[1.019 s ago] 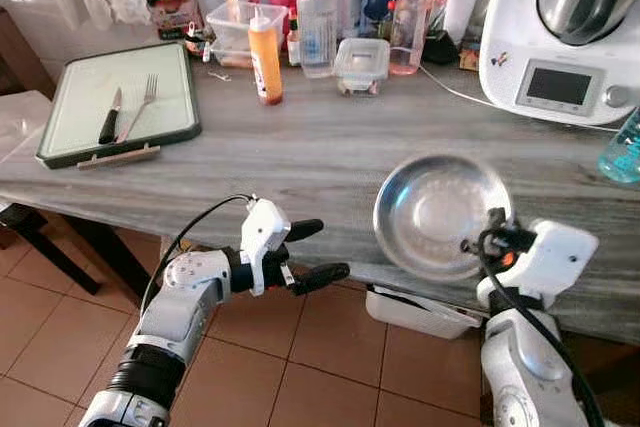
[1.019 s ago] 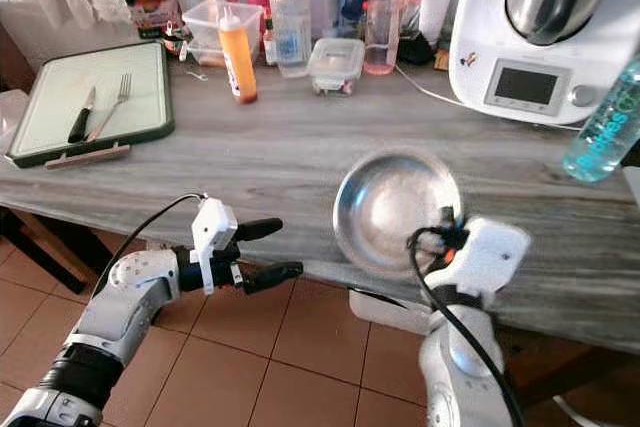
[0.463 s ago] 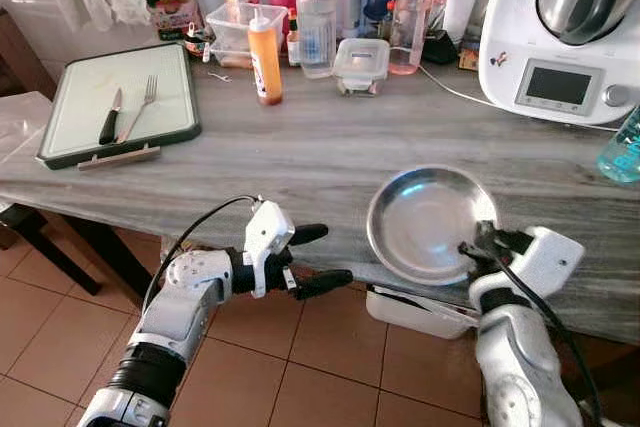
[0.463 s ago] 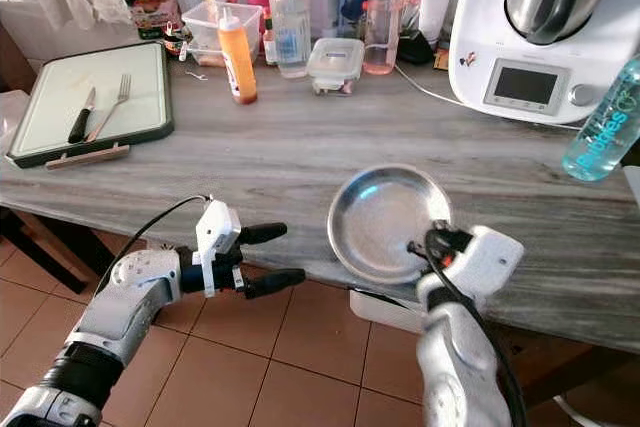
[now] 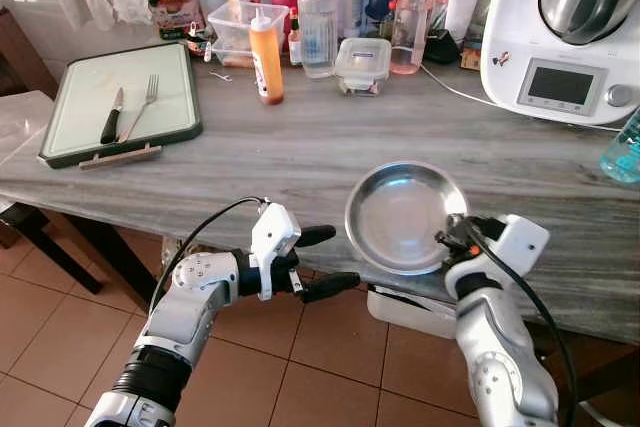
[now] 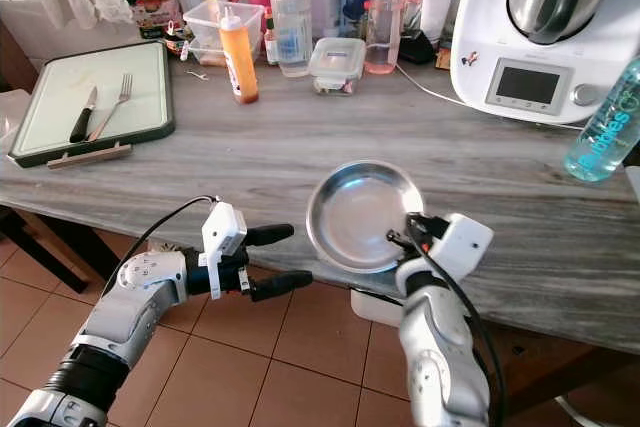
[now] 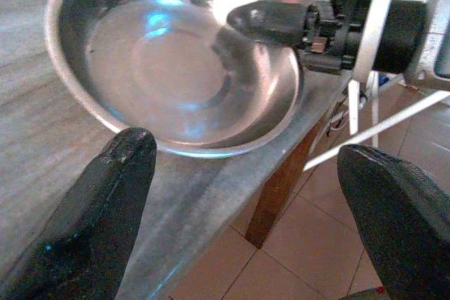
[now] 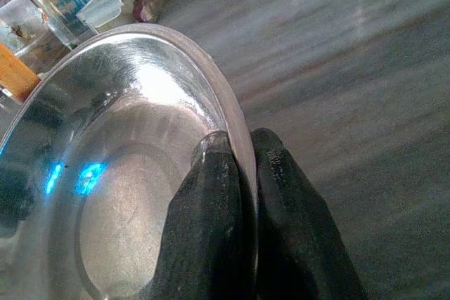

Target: Setting the table

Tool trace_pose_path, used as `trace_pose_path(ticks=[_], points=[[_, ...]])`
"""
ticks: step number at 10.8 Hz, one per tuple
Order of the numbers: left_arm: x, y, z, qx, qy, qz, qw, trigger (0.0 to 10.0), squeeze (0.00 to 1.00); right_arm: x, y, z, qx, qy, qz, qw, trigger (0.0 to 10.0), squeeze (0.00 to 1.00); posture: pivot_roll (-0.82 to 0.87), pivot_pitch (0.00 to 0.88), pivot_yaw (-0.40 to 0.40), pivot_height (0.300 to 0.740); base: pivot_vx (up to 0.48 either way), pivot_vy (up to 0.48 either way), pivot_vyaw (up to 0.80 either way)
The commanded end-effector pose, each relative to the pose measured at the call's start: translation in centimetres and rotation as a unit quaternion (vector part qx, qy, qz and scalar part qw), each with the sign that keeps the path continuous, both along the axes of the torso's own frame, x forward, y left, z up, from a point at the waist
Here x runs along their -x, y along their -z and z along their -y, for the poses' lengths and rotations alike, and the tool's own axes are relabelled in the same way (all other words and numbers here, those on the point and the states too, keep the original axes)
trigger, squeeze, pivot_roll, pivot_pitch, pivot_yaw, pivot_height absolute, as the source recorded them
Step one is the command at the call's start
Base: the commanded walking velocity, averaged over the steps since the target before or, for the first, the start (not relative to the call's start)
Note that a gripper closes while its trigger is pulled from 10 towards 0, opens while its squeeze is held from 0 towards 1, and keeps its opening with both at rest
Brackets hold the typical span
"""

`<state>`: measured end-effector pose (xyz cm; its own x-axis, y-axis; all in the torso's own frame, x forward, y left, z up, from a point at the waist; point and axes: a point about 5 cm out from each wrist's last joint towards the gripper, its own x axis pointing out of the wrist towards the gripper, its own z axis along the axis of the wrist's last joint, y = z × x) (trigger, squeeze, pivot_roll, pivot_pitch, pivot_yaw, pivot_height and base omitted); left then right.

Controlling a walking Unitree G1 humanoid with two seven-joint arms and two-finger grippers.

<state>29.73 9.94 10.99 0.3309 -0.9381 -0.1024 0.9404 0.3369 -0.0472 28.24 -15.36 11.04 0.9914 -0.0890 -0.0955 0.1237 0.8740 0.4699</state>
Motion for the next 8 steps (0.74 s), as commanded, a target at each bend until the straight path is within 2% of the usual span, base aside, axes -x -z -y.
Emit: trace_pose_path(ticks=[1,4,5,8], points=[[0.1,-0.3,0.0,-0.004,0.004,0.006,1.0,10.0,0.0,-0.4,-0.3,-2.8,-0.071,-0.013,-0.002,0.997,10.0,0.0,0.03,0.086,0.053,0.74,0.0,0.0,0.0],[-0.1,-0.6,-0.1,-0.005,0.0,0.008,1.0,10.0,0.0,-1.2,-0.2,-2.6,-0.059,-0.003,-0.011,0.998,10.0,0.0,0.04,0.088,0.052,0.74,0.0,0.0,0.0],[0.0,-0.6,-0.2,-0.006,0.001,0.007,1.0,10.0,0.0,-1.3,-0.2,-2.5,-0.069,0.002,-0.015,0.997,10.0,0.0,0.04,0.088,0.053,0.74,0.0,0.0,0.0],[0.1,-0.9,-0.2,-0.008,0.002,0.009,1.0,10.0,0.0,-0.8,0.6,-1.8,-0.069,0.025,-0.061,0.995,10.0,0.0,0.04,0.089,0.051,0.74,0.0,0.0,0.0]])
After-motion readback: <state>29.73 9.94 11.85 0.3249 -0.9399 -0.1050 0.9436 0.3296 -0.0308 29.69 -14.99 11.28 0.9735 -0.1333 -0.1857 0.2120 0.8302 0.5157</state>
